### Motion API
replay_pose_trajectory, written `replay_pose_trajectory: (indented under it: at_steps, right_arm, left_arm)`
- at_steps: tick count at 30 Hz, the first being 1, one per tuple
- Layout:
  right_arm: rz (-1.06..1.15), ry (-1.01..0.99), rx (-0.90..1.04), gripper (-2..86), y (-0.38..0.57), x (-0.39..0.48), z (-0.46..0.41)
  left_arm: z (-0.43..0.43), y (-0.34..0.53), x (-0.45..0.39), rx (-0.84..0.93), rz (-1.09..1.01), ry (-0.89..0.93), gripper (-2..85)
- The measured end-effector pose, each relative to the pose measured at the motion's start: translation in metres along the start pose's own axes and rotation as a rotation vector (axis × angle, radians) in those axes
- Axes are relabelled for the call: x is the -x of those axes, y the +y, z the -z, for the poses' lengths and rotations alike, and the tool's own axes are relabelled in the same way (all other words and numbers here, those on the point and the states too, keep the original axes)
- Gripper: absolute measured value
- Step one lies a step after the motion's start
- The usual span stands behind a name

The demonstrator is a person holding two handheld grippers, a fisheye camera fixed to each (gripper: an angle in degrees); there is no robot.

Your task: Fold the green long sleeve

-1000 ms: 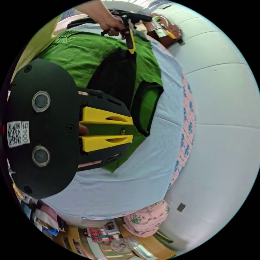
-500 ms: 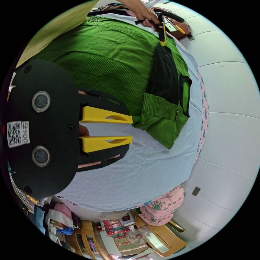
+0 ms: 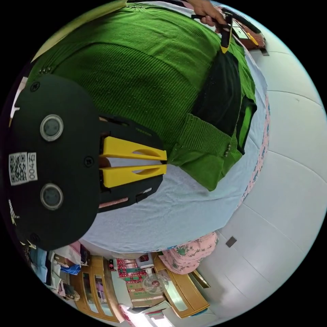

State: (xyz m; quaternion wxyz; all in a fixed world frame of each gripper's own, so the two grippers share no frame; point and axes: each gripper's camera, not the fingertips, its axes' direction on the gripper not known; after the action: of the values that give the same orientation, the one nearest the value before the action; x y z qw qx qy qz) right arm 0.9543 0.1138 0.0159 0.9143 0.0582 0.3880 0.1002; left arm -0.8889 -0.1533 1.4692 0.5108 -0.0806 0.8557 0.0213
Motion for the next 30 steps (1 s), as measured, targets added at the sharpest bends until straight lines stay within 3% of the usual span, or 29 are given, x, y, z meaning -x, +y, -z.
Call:
replay_pose_trajectory:
  at_steps: [11,16,21,30]
  right_arm:
    - [-0.478,-0.437,-0.047,9.2,-0.045,-0.131,0.001]
    - [-0.391,-0.403,0.049,3.1,-0.090,-0.123,-0.026]
    - [-0.274,-0.183,0.135,0.2,-0.106,-0.113,-0.042]
    - [-0.390,-0.491,0.031,8.1,-0.028,-0.116,0.009]
  left_arm:
    - [0.019,-0.001,-0.046,-0.051,-0.193,-0.054,2.5]
    - [-0.001,-0.006,-0.053,0.025,-0.204,-0.059,2.7]
    - [-0.006,-0.005,-0.057,0.047,-0.224,-0.051,2.7]
    - [-0.006,-0.008,-0.065,0.038,-0.205,-0.042,2.2]
